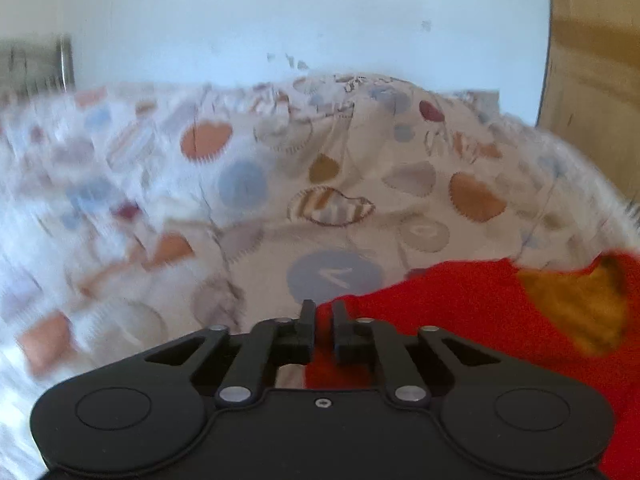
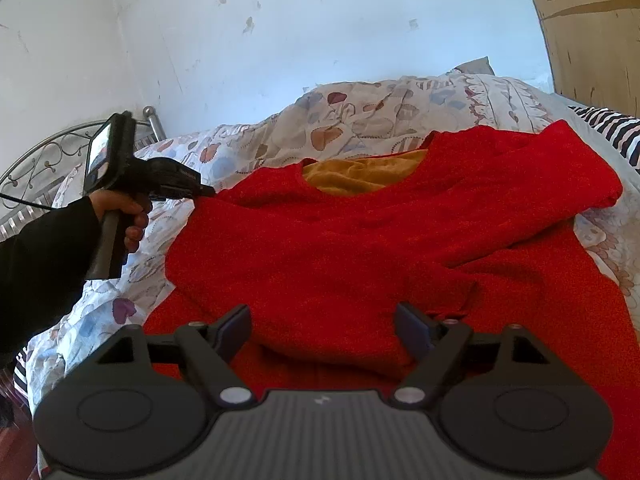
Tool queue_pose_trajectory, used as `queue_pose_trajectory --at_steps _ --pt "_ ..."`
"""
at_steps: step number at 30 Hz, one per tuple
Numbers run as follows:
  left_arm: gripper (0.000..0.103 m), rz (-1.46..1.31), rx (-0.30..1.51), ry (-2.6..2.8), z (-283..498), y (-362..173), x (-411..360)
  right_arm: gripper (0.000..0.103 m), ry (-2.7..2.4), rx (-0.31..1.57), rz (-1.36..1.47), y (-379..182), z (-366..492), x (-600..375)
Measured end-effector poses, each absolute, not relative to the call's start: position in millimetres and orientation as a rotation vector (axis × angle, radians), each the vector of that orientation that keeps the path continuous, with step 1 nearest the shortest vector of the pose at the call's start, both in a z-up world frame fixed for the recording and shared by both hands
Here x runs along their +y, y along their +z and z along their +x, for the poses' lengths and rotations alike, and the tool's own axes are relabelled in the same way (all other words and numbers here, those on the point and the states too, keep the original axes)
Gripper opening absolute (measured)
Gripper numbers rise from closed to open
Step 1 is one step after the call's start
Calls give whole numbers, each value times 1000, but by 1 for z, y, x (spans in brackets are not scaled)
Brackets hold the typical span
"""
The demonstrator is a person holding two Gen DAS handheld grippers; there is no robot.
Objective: Fold small clothes
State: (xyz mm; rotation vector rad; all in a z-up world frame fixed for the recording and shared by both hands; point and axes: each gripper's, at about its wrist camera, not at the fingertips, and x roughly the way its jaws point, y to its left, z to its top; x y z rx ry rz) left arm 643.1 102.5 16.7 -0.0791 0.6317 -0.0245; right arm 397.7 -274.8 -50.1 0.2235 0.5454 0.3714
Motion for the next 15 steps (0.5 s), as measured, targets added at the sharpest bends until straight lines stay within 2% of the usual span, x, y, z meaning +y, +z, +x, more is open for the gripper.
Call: queue_pose_trajectory --at_steps 1,3,6,11,15 --pt "28 -123 632 -40 641 18 109 85 374 544 227 -51 398 -275" --pt "52 -163 616 -60 634 19 117 85 378 542 233 -52 398 -276" --pt "76 -183 580 -109 619 20 128 86 379 537 236 -53 398 -277" --pt "87 -196 595 -216 596 1 144 87 387 532 247 -53 398 -278" --pt "87 -253 635 -329 582 -24 152 88 391 529 253 -54 399 -279"
